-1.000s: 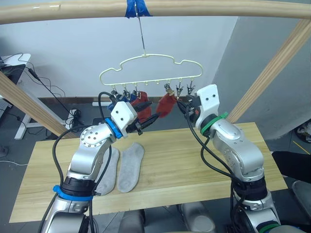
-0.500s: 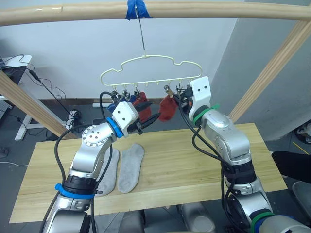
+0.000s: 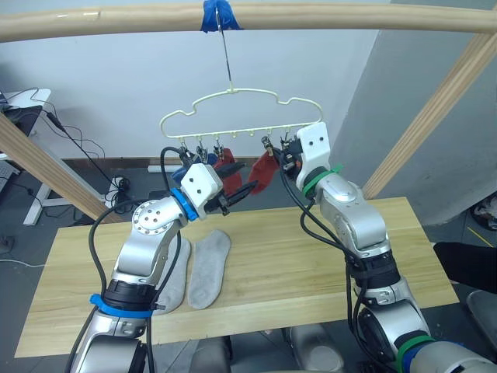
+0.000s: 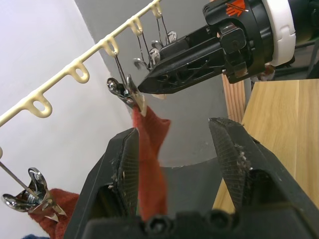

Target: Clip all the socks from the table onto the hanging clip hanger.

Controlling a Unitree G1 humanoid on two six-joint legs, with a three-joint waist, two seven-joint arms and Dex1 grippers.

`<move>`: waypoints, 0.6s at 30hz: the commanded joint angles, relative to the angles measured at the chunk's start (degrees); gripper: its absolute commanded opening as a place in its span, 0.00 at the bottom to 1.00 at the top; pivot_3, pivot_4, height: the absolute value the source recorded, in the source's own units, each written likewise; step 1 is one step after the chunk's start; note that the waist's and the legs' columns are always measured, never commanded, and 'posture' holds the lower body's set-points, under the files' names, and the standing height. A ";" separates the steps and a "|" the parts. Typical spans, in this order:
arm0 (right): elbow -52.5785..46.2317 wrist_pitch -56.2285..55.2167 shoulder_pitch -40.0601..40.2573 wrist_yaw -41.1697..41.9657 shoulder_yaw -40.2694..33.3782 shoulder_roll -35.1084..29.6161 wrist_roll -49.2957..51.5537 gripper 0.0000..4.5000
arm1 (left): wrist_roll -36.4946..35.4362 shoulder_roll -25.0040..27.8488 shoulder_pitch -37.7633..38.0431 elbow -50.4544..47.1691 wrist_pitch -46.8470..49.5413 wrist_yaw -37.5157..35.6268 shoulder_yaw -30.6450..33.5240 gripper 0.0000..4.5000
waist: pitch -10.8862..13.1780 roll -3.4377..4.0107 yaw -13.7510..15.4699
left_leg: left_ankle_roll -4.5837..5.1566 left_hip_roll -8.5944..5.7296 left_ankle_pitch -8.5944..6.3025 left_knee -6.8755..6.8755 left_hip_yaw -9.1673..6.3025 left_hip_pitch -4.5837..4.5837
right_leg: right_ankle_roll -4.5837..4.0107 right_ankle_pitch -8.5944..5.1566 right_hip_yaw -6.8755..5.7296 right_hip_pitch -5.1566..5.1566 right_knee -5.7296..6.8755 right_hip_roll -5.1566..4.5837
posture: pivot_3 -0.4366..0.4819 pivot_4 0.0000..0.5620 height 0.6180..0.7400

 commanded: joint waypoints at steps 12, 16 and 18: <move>1.48 -3.57 -2.81 1.43 0.87 1.21 -0.71 0.43 | 0.86 -0.21 0.09 -2.56 -0.43 0.63 0.02 0.55 | -0.01 0.00 0.01 | 0.00 0.00 0.00 0.03 0.00 0.00 | -0.02 0.02 0.00 0.00 0.03 0.00 | 0.29 0.27 0.91; 1.99 -3.86 -3.17 1.43 0.89 1.55 -0.66 0.43 | 0.96 -0.23 0.40 -2.96 -0.25 0.90 0.04 0.55 | -0.02 0.00 0.02 | 0.00 0.00 0.00 0.05 -0.01 0.00 | -0.02 0.02 -0.01 0.00 0.05 0.00 | 0.29 0.27 0.91; 2.35 -4.08 -3.38 1.41 0.84 1.62 -0.67 0.43 | 0.96 -0.22 0.60 -3.19 -0.17 1.07 0.02 0.55 | -0.03 -0.01 0.02 | 0.00 0.00 0.00 0.07 -0.01 0.00 | -0.03 0.02 0.00 0.00 0.07 0.00 | 0.30 0.26 0.91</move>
